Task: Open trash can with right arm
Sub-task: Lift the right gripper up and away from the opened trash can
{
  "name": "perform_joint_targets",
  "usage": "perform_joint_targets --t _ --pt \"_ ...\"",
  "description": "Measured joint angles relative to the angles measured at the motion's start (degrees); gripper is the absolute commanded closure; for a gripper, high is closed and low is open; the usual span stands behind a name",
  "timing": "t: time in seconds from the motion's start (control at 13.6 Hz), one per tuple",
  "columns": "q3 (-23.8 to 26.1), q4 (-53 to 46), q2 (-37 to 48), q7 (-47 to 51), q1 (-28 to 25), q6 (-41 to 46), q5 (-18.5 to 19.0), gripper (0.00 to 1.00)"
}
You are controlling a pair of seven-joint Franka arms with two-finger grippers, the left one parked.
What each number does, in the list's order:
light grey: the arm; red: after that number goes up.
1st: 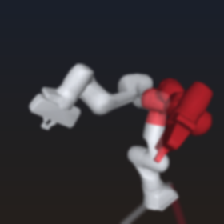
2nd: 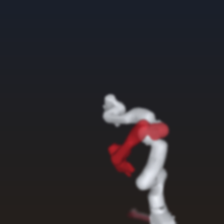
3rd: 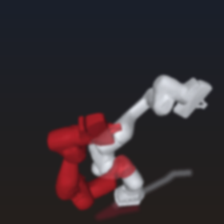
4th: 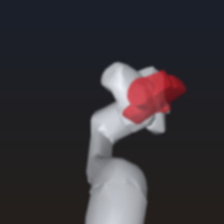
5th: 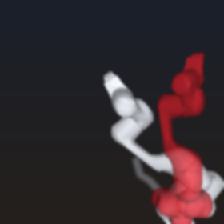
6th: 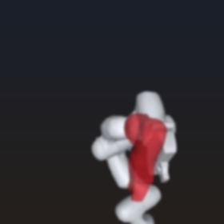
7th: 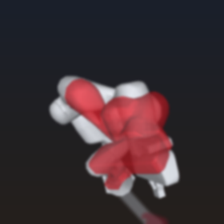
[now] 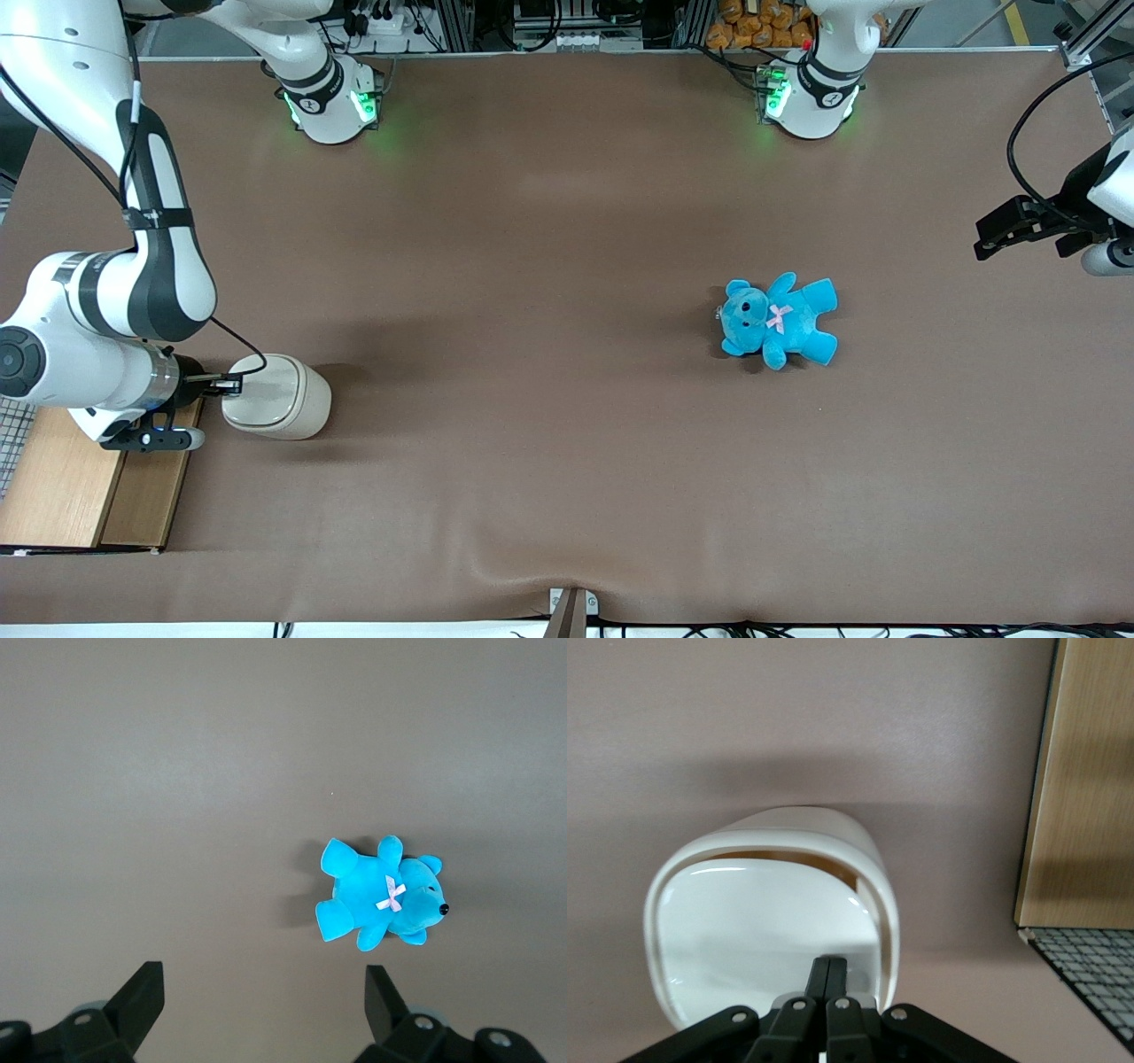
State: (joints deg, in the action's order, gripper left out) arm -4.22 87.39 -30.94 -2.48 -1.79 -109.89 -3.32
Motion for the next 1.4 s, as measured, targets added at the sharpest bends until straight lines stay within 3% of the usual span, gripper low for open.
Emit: perform_joint_targets --t 0.22,0.37,0.44,0.52,0.96,1.4 --pt "0.0 -2.9 0.0 0.2 -0.2 4.1 -0.1 1.0" --pt "0.1 -6.7 0.0 0.3 -0.2 9.8 -0.1 0.87" --pt "0.1 -8.9 0.0 0.3 -0.2 12.2 -0.1 0.63" --pt "0.2 -10.8 0.0 0.3 -0.2 13.7 -0.1 0.01" --pt "0.6 -14.0 1.6 0.3 -0.2 15.2 -0.1 0.0" --pt "0.4 -17.6 8.2 0.3 0.4 22.7 -0.1 0.0"
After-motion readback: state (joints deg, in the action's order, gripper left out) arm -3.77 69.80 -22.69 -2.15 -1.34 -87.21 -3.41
